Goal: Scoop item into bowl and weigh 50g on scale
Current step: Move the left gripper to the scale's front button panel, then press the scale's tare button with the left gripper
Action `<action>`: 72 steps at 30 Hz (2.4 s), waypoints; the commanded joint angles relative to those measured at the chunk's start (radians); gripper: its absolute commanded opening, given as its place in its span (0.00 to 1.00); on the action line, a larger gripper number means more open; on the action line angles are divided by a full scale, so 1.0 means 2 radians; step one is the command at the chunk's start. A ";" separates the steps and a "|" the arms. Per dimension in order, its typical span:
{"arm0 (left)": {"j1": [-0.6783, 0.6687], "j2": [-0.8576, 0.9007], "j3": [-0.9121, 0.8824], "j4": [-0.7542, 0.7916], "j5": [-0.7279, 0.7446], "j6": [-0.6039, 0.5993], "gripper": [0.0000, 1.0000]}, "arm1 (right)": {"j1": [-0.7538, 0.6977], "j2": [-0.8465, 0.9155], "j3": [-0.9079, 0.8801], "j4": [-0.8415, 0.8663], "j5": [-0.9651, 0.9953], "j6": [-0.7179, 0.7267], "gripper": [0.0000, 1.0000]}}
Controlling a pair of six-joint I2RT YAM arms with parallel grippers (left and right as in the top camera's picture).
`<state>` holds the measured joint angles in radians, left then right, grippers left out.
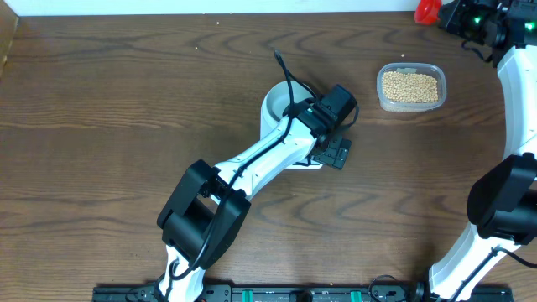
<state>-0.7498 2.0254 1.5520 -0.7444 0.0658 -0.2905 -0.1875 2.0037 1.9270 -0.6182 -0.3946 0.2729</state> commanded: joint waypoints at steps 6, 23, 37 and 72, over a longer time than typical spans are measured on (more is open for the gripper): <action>-0.005 0.008 -0.033 0.034 0.014 0.005 0.98 | -0.018 0.000 0.010 -0.003 -0.001 -0.010 0.01; -0.005 0.016 -0.064 0.056 0.014 0.005 0.98 | -0.029 0.000 0.010 -0.003 -0.013 -0.010 0.01; -0.003 0.017 -0.066 0.065 -0.016 0.005 0.98 | -0.029 0.000 0.010 -0.003 -0.013 -0.010 0.01; -0.010 0.034 -0.071 0.085 0.019 0.005 0.98 | -0.030 0.000 0.010 -0.010 -0.013 -0.014 0.01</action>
<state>-0.7586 2.0460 1.4345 -0.5846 0.0494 -0.2901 -0.2413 2.0037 1.9270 -0.6334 -0.4114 0.2657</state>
